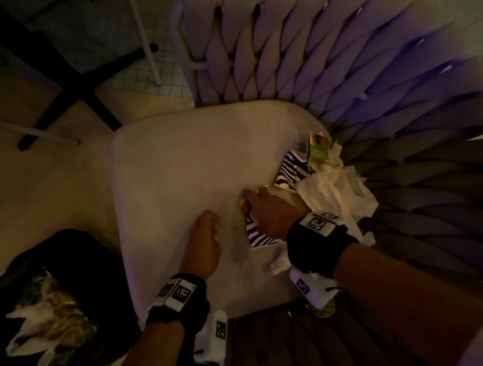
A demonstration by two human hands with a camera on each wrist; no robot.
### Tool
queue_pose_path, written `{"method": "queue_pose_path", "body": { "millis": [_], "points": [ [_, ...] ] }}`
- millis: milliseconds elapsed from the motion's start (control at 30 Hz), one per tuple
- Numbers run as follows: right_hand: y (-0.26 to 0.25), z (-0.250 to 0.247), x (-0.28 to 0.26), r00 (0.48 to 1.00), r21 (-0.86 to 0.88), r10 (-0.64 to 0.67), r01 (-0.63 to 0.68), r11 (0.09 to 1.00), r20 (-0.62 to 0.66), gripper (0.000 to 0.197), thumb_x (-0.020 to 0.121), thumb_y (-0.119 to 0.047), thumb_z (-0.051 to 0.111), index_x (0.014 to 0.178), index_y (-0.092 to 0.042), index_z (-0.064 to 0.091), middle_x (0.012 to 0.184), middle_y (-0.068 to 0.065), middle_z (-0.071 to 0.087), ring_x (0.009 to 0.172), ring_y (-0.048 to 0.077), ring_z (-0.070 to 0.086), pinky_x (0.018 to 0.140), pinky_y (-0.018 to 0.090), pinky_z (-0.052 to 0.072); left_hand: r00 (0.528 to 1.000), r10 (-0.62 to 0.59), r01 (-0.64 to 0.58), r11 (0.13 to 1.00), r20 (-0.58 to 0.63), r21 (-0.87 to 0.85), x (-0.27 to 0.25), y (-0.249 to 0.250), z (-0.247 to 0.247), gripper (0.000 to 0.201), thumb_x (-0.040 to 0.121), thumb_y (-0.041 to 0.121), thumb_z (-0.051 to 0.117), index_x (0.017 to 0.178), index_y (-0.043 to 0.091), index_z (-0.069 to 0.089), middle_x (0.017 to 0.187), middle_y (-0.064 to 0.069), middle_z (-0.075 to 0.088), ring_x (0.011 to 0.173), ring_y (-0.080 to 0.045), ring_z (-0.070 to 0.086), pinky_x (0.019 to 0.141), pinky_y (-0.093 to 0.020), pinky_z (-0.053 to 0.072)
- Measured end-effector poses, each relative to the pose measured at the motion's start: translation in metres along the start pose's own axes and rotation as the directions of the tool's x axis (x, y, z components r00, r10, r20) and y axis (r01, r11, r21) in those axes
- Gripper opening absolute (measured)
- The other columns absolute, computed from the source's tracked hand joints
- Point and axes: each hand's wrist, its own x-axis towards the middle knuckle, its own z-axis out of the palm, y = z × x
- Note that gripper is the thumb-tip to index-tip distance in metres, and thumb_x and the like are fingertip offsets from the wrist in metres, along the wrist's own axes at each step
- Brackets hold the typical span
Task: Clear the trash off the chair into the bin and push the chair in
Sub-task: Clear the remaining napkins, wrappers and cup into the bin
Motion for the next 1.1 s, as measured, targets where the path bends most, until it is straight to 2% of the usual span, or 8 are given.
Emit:
{"method": "queue_pose_path", "body": {
  "millis": [167,300,433,500,600,800,933,1100],
  "points": [
    [-0.007,0.011,0.008,0.986,-0.113,0.018,-0.037,0.993,-0.166,0.032,0.091,-0.009,0.041,0.122,0.000,0.043,0.129,0.022,0.039,0.114,0.040,0.043,0.083,0.048,0.045,0.996,-0.068,0.065,0.996,-0.058,-0.064,0.012,0.014,-0.023,0.020,0.092,-0.001,0.043,0.103,0.006,0.059,0.103,-0.011,0.046,0.087,-0.019,0.052,0.081,-0.015,0.034],
    [-0.004,0.015,0.004,0.971,-0.124,-0.013,-0.017,0.992,-0.237,0.028,0.080,-0.008,0.052,0.107,0.000,0.054,0.113,0.023,0.052,0.099,0.044,0.053,0.072,0.049,0.048,0.996,-0.084,0.083,0.996,-0.017,-0.032,0.032,0.034,-0.031,0.011,0.092,0.017,0.054,0.100,0.013,0.060,0.102,-0.009,0.045,0.086,-0.022,0.053,0.082,-0.026,0.041],
    [0.002,0.014,-0.002,0.977,-0.103,-0.028,0.006,0.995,-0.212,0.032,0.087,-0.017,0.045,0.116,-0.005,0.048,0.116,0.021,0.053,0.109,0.042,0.049,0.086,0.048,0.043,1.000,-0.007,0.007,1.000,-0.003,0.022,0.059,0.066,-0.026,0.014,0.088,0.027,0.061,0.096,0.017,0.062,0.097,-0.007,0.046,0.085,-0.022,0.053,0.084,-0.028,0.044],
    [0.009,0.014,-0.007,0.974,-0.003,-0.010,0.009,1.000,-0.227,0.031,0.088,-0.018,0.048,0.117,-0.008,0.046,0.116,0.017,0.054,0.109,0.039,0.050,0.086,0.046,0.044,0.999,0.015,-0.016,0.999,0.043,0.032,0.075,0.084,-0.016,0.019,0.086,0.030,0.063,0.097,0.016,0.061,0.100,-0.008,0.045,0.091,-0.025,0.055,0.087,-0.032,0.045],
    [0.021,0.010,-0.017,0.944,0.216,0.090,-0.020,0.976,-0.319,0.028,0.085,-0.034,0.057,0.102,-0.011,0.052,0.101,0.011,0.062,0.093,0.032,0.059,0.078,0.038,0.046,0.989,-0.026,0.017,0.998,0.148,0.061,0.094,0.108,0.006,0.033,0.083,0.040,0.066,0.102,0.014,0.058,0.112,-0.013,0.046,0.104,-0.030,0.052,0.093,-0.038,0.046],
    [0.040,0.002,-0.044,0.950,0.573,0.236,-0.079,0.816,-0.206,0.038,0.071,-0.040,0.061,0.096,-0.014,0.052,0.099,0.010,0.066,0.093,0.025,0.062,0.084,0.039,0.050,0.945,-0.114,0.012,0.948,0.305,0.319,0.112,0.135,0.041,0.067,0.073,0.061,0.066,0.115,0.010,0.054,0.121,-0.018,0.044,0.113,-0.036,0.047,0.096,-0.044,0.042],
    [0.050,0.001,-0.046,0.949,0.603,0.257,-0.099,0.791,-0.182,0.048,0.064,-0.046,0.060,0.103,-0.018,0.058,0.099,0.005,0.067,0.092,0.024,0.063,0.085,0.038,0.051,0.954,-0.121,-0.002,0.912,0.273,0.411,0.113,0.134,0.055,0.067,0.079,0.051,0.066,0.125,0.006,0.048,0.129,-0.020,0.042,0.120,-0.039,0.043,0.099,-0.047,0.040],
    [0.056,-0.002,-0.052,0.955,0.564,0.275,-0.165,0.809,-0.115,0.038,0.082,-0.024,0.066,0.115,-0.009,0.055,0.111,0.012,0.061,0.107,0.028,0.057,0.084,0.028,0.040,0.955,-0.182,0.094,0.933,0.233,0.346,0.111,0.122,0.049,0.057,0.082,0.036,0.064,0.125,0.003,0.049,0.131,-0.023,0.046,0.120,-0.040,0.047,0.100,-0.046,0.042]
  ]
}}
